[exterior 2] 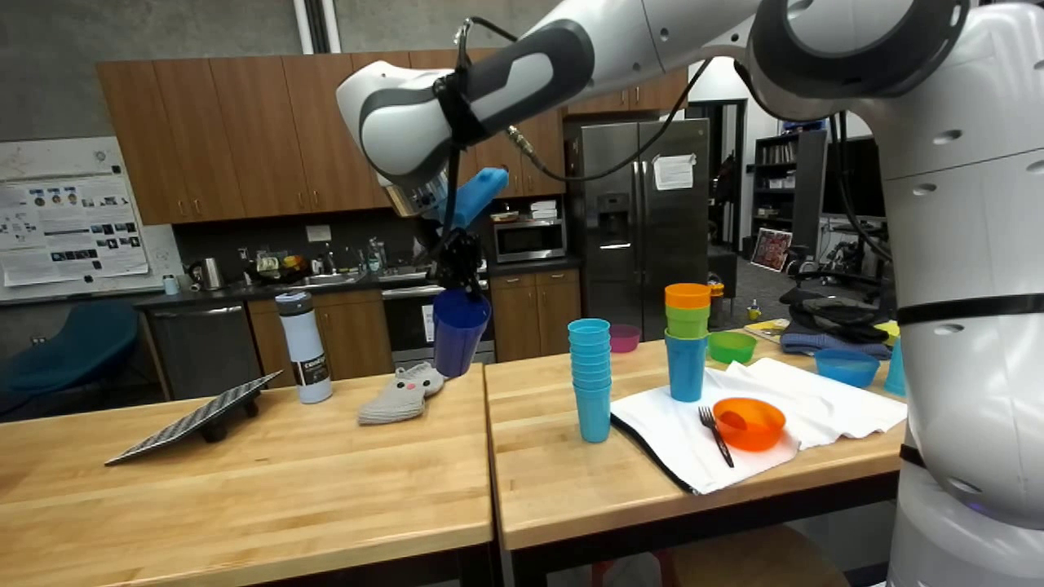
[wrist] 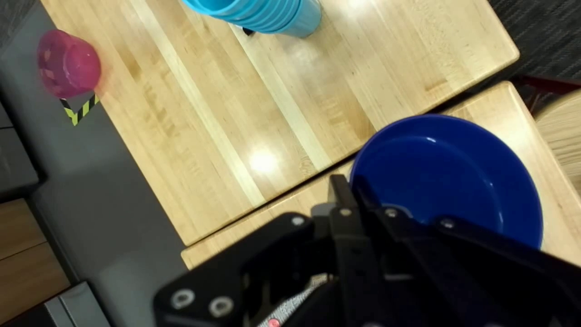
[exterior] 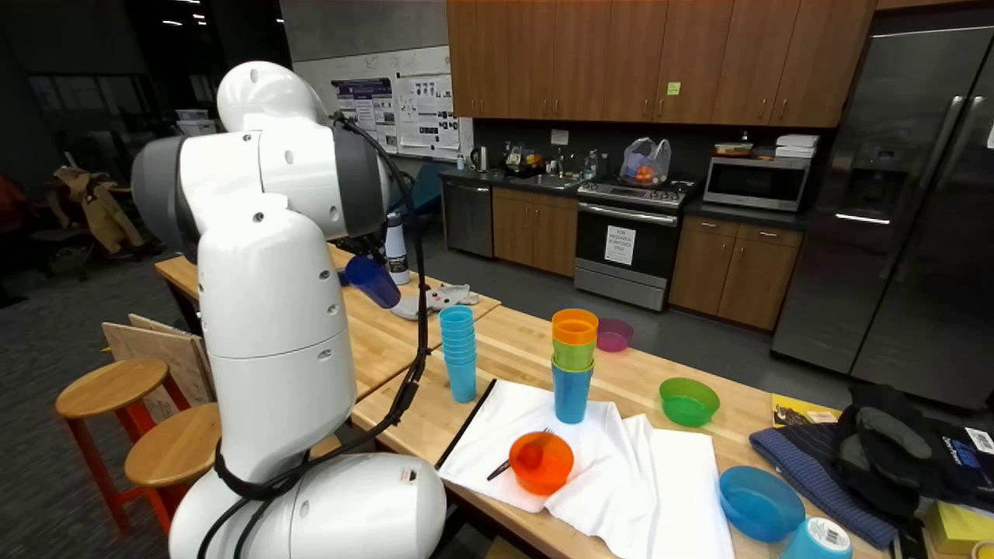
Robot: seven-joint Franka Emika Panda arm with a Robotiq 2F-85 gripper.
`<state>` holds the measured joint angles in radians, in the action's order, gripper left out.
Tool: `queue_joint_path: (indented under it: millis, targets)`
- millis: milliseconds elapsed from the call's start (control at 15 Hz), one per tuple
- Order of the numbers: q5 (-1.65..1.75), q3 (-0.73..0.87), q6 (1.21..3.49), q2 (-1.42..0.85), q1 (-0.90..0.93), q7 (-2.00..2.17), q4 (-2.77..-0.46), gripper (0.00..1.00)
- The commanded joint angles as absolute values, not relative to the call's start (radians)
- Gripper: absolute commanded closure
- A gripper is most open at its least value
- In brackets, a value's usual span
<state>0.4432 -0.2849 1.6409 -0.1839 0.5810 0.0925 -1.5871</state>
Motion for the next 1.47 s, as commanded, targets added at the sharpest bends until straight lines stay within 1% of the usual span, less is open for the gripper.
queue_joint_path:
  millis: [0, 400, 667, 733, 1000, 1200, 1267, 1400]
  targets:
    - [0.443, -0.304, 1.614, -0.077, 0.531, 0.077, -1.671, 0.99]
    - [0.433, -0.295, 1.530, 0.182, 0.414, 0.023, -1.843, 0.99]
    - [0.404, -0.249, 1.545, 0.383, 0.319, 0.044, -1.967, 0.99]
    - [0.426, -0.296, 1.521, 0.260, 0.327, 0.041, -1.867, 0.96]
    - [0.412, -0.270, 1.526, 0.370, 0.295, 0.038, -1.945, 0.96]
    - [0.413, -0.276, 1.532, 0.370, 0.298, 0.041, -1.956, 0.96]
    - [0.413, -0.276, 1.534, 0.370, 0.297, 0.041, -1.959, 0.99]
    - [0.371, -0.251, 1.535, 0.374, 0.279, 0.058, -1.948, 0.99]
